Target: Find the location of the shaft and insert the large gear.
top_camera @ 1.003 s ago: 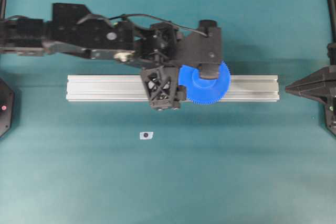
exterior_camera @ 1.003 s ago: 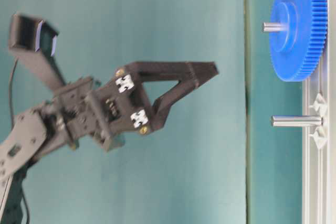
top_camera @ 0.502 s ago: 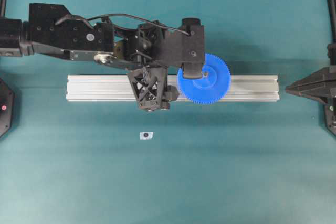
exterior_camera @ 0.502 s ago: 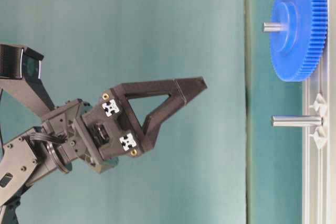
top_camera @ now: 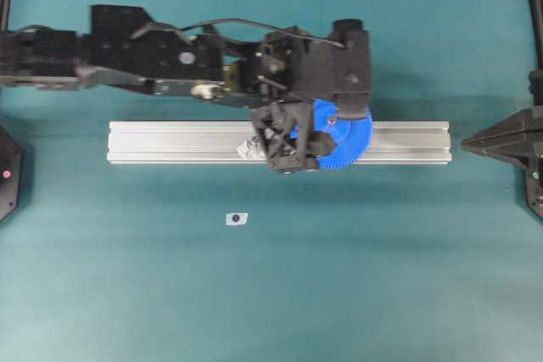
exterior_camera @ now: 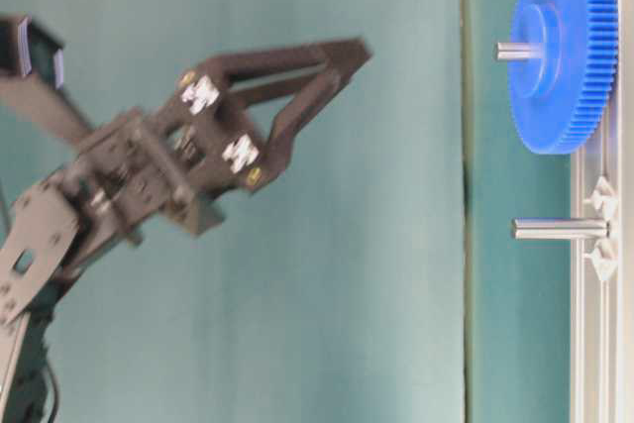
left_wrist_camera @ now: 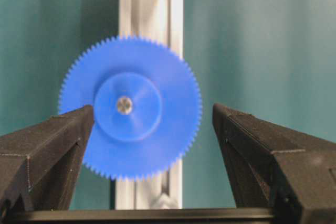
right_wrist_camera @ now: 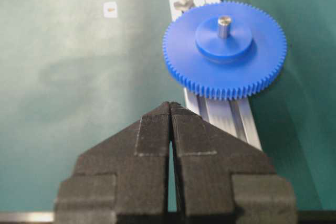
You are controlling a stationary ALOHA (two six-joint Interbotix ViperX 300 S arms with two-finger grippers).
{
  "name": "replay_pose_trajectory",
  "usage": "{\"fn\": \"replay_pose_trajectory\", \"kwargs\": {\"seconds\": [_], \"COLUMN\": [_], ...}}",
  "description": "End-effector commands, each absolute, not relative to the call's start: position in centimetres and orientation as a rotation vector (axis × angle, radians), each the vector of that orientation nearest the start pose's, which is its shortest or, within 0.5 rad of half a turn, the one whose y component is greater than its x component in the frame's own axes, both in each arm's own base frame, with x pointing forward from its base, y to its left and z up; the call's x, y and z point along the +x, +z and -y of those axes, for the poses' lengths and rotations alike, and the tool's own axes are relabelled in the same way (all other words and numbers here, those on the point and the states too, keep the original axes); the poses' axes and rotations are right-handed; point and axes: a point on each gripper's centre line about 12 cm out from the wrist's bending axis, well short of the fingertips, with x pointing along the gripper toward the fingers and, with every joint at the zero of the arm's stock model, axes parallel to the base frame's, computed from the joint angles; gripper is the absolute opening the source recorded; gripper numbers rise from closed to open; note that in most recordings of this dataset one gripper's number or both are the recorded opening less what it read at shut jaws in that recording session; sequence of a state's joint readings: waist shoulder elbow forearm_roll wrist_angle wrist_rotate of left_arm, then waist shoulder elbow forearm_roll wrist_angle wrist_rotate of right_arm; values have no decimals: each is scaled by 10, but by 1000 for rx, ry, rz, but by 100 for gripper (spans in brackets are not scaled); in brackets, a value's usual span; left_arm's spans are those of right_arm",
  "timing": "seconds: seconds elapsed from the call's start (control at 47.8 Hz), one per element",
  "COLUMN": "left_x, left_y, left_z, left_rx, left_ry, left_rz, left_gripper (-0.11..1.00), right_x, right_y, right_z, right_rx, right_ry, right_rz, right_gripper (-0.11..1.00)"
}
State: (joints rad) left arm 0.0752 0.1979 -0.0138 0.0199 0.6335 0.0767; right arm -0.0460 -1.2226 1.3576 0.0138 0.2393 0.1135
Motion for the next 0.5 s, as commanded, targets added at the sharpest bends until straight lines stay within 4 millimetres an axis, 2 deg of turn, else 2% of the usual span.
{"fn": "replay_pose_trajectory", "kwargs": {"seconds": [0.0, 0.481], "left_x": [493, 491], "left_y": [292, 290], "left_z": [-40, -40], "left_rx": [68, 67], "left_ry": [49, 50], "left_rz": [-767, -779], "left_gripper": [87, 87], "right_x": [147, 147], "right_y": [206, 202], "right_z": [7, 7], "right_rx": [147, 147], "right_ry": [-69, -69], "right_rz": [-358, -351], "right_gripper": [-2, -2]}}
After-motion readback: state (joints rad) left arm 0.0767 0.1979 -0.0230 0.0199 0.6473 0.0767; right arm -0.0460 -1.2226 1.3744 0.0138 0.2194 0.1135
